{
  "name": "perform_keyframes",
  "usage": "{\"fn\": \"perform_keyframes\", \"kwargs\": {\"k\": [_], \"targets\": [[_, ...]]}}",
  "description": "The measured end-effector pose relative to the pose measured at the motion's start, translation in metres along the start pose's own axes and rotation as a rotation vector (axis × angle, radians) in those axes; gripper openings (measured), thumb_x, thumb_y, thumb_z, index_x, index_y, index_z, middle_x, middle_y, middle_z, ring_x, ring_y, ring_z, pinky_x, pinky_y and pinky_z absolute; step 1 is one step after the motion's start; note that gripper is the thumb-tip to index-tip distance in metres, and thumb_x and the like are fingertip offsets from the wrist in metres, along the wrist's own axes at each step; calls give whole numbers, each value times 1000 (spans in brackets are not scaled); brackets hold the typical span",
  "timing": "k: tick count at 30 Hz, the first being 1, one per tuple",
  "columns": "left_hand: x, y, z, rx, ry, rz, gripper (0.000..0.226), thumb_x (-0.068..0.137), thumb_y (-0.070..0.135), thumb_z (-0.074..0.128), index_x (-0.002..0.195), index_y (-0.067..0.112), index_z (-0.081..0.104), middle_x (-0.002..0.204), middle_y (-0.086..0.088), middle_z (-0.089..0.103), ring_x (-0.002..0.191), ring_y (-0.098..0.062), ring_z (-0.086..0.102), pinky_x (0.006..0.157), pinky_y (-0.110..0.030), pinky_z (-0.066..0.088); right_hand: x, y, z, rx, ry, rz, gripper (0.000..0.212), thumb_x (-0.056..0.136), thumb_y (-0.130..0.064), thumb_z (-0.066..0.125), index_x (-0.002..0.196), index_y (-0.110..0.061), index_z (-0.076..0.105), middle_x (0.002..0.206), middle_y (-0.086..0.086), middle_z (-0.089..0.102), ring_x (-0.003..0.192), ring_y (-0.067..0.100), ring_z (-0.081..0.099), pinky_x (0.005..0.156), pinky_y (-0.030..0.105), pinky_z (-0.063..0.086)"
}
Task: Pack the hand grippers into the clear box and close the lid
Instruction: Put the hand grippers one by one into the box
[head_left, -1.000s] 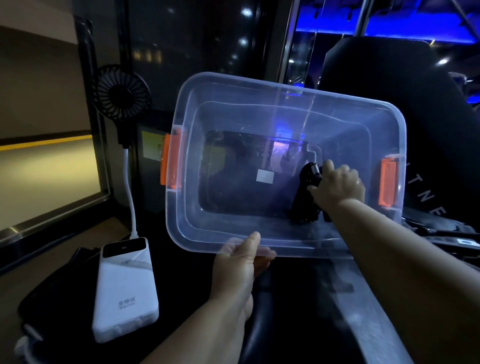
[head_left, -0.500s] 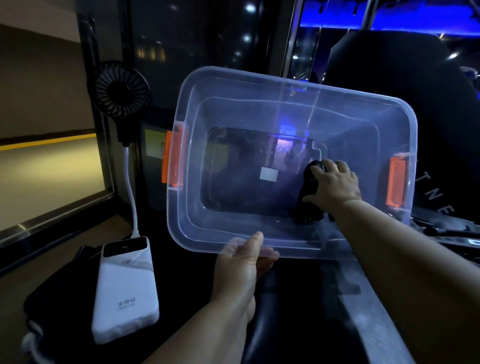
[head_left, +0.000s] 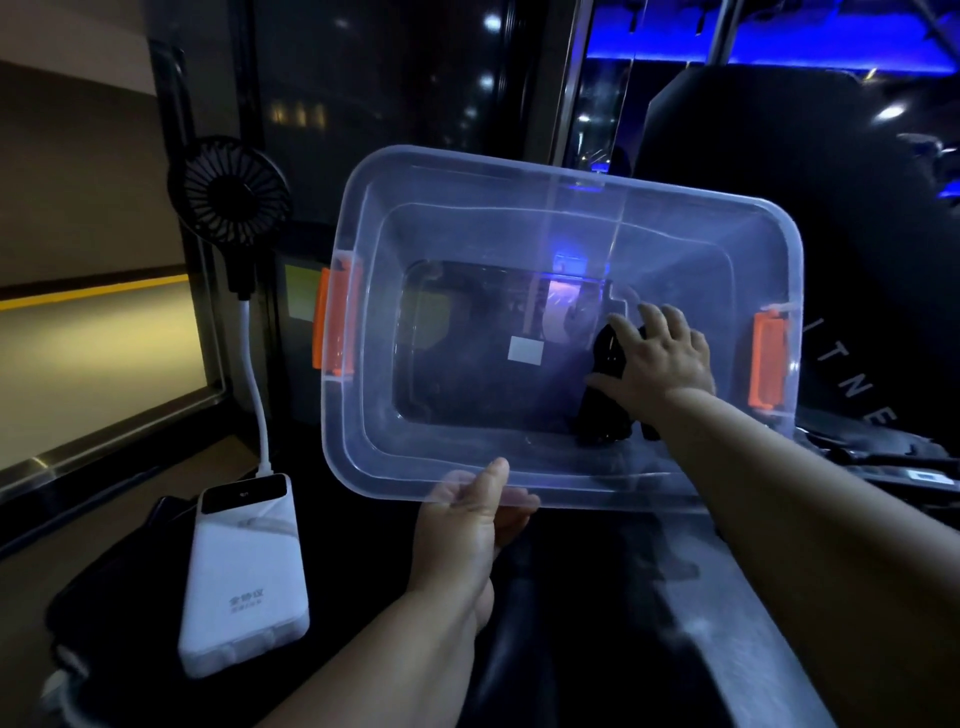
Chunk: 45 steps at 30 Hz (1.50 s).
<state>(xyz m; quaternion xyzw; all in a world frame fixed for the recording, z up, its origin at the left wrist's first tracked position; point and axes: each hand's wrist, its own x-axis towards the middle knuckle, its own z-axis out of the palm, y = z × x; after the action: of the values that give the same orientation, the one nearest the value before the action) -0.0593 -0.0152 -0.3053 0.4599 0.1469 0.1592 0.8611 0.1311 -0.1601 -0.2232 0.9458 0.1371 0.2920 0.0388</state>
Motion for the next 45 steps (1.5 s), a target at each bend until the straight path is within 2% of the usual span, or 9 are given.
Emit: {"fn": "perform_keyframes", "kwargs": {"k": [3,8,13,16,20,25,30,36,45], "targets": [[2,-1,0,-4,9,-6,14,90,19,63,90,7,55,63,-10,69,63,-18,69,68,-29,53,-20,5,-18,117,45,14,75,80,-62,59,142,-28,35,152,6,24,142,28,14,111,45,22],[1,-2,2,-22,17,-5,14,89,19,64,89,9,54,62,-8,68,58,-15,67,63,-26,54,-75,29,-31,256,292,-44,62,79,-59,46,121,-15,60,121,11,57,116,35,46,99,43,38],[-2,-1,2,-17,12,3,14,90,20,64,88,10,54,62,-7,68,60,-16,68,68,-28,55,-136,53,-30,284,374,-5,48,82,-49,49,113,-15,64,115,10,58,110,33,46,95,44,38],[-3,-2,3,-15,8,11,14,90,20,64,86,11,54,60,-4,68,61,-16,68,70,-29,55,-161,63,-21,283,262,56,52,82,-52,50,117,-16,60,121,11,54,114,35,46,98,47,38],[-6,-1,3,-9,3,15,14,90,21,64,86,12,54,59,-3,68,62,-16,68,73,-30,55,-180,73,-18,314,157,186,60,78,-44,72,127,-16,54,133,11,48,125,36,41,101,50,36],[-5,-3,3,1,11,24,15,90,23,64,88,12,55,61,-1,69,68,-17,68,71,-29,54,-192,78,-27,294,1,361,65,85,-53,60,139,-23,40,144,5,37,135,27,26,107,45,26],[-4,-4,3,7,18,31,15,90,23,64,87,13,54,62,-1,68,70,-18,67,73,-30,55,-191,79,-35,184,-151,431,52,90,-51,51,134,-25,43,138,5,44,130,27,36,103,44,30],[-2,-5,3,7,11,41,14,91,23,64,86,14,54,59,1,68,71,-19,66,71,-30,54,-195,91,-41,147,-275,517,56,88,-48,56,134,-20,40,133,8,44,123,32,44,99,45,36],[-2,-5,2,4,10,42,16,90,24,64,84,15,53,58,1,68,70,-18,66,69,-30,53,-198,101,-43,226,-369,508,51,85,-18,57,133,-24,37,121,13,49,112,34,52,90,41,43]]}}
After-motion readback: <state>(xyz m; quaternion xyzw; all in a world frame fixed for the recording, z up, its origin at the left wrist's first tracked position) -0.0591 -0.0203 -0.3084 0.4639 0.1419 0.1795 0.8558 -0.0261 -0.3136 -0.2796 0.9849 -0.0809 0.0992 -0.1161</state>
